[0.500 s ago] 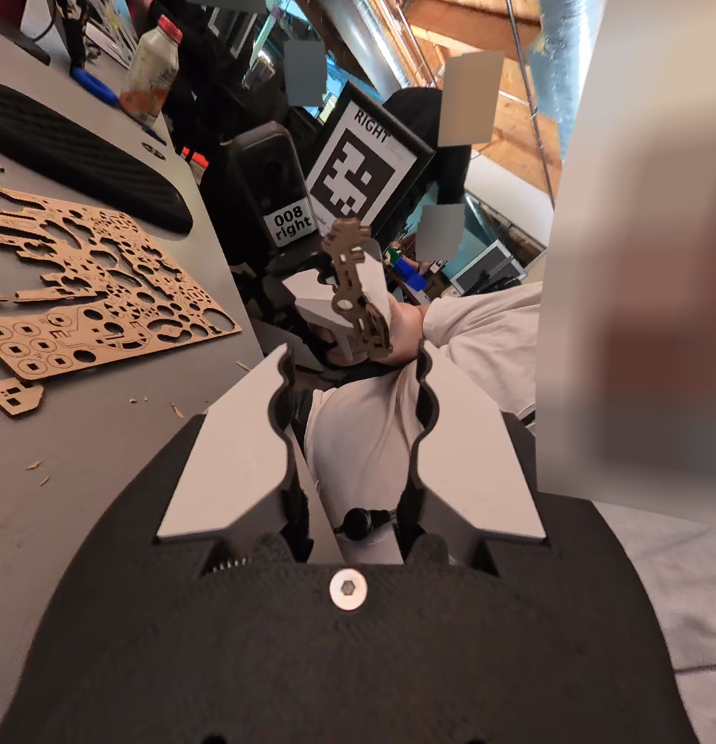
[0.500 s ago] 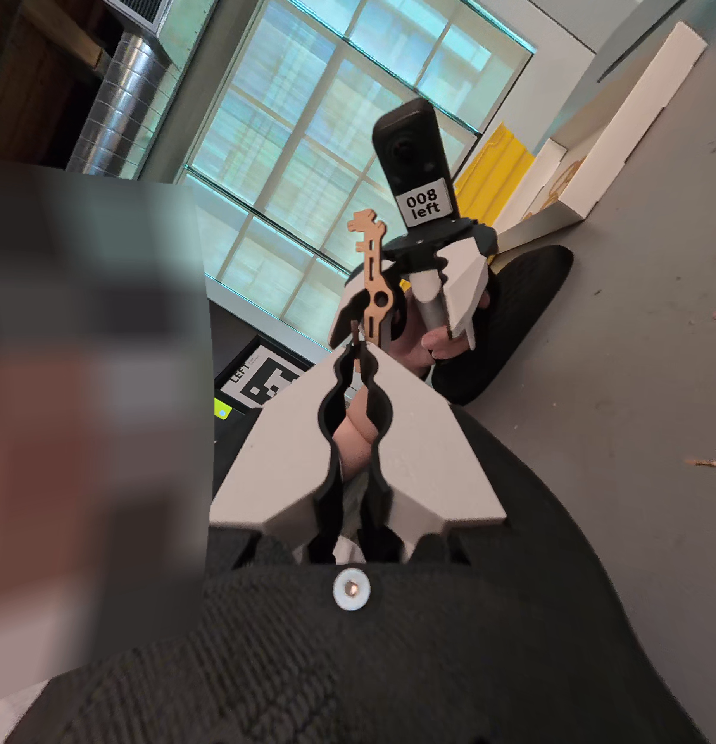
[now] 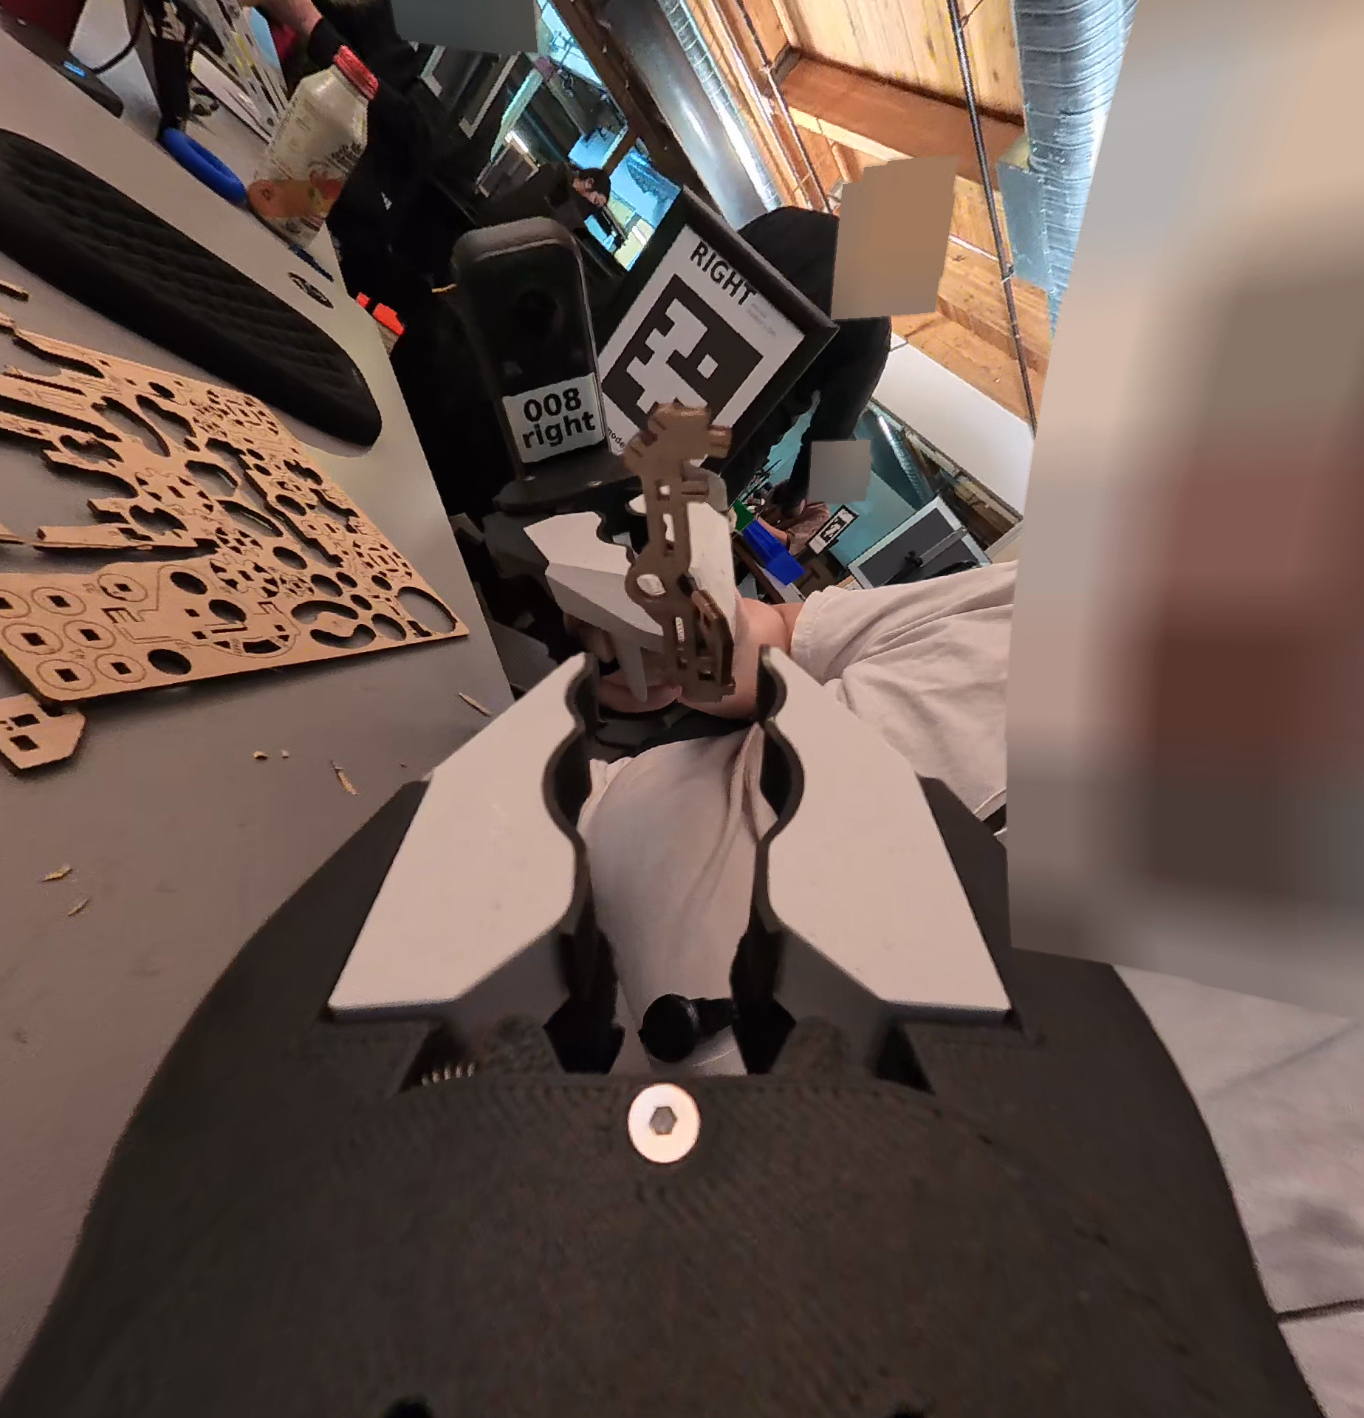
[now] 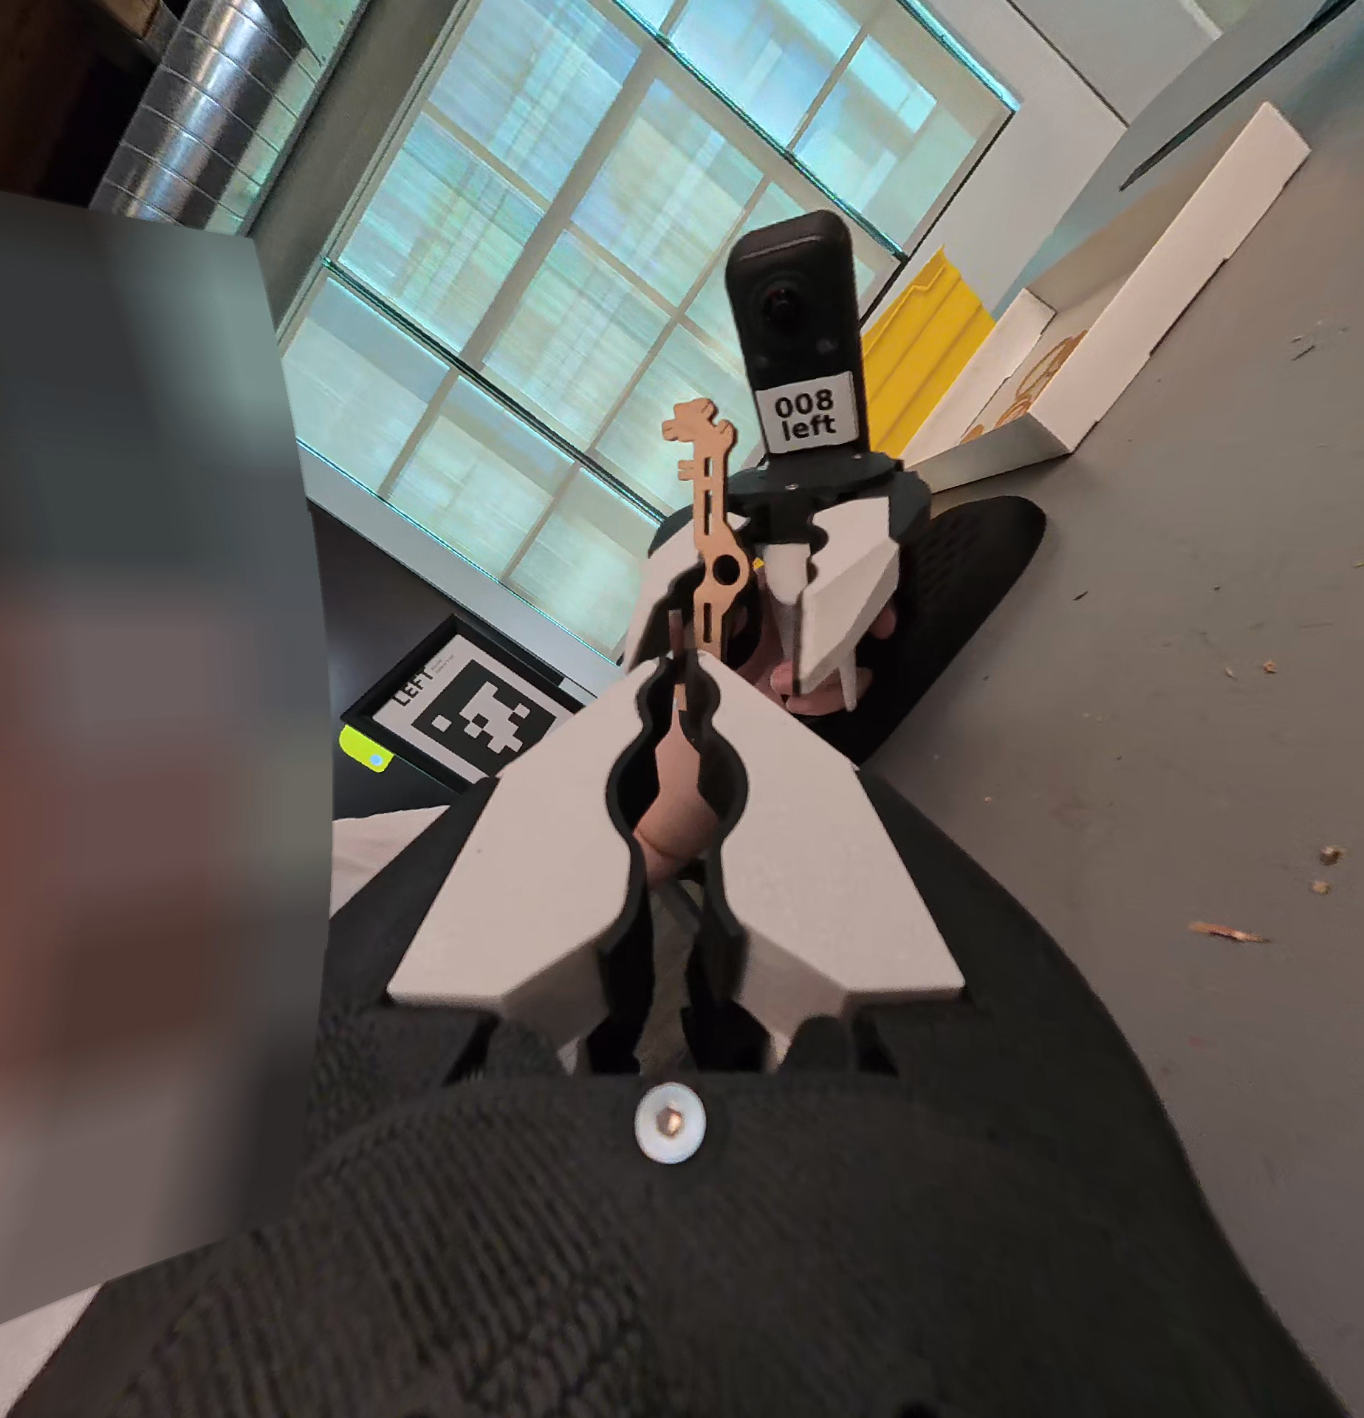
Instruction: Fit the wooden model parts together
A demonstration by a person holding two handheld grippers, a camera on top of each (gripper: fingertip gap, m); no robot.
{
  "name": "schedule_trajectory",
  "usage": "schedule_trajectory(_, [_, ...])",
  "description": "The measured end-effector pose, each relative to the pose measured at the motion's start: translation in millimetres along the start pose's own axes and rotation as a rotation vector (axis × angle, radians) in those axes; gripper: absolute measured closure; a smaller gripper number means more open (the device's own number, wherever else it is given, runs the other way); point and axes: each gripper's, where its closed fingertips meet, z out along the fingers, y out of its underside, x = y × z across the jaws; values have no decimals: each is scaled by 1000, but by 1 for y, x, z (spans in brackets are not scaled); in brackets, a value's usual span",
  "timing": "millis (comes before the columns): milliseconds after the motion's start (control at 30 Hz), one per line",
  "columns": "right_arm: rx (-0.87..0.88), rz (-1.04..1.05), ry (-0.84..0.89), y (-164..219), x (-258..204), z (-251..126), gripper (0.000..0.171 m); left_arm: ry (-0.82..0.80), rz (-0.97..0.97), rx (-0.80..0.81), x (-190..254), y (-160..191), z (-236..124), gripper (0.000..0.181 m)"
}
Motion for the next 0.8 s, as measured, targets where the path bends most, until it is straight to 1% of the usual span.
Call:
schedule_trajectory(100, [0, 4, -2, 0, 1, 0, 170, 25, -2, 7, 2, -1, -1, 150])
schedule_trajectory(233, [0, 5, -1, 0, 2, 0, 170, 29, 2, -13, 2, 3, 0, 152])
schedule_trajectory(433, [3, 1, 3, 0, 3, -1, 170, 48, -5, -12, 4, 4, 2, 160])
schedule_trajectory(800, [3, -10, 9, 1, 4, -2, 170, 43, -19, -7, 3, 4, 3, 161])
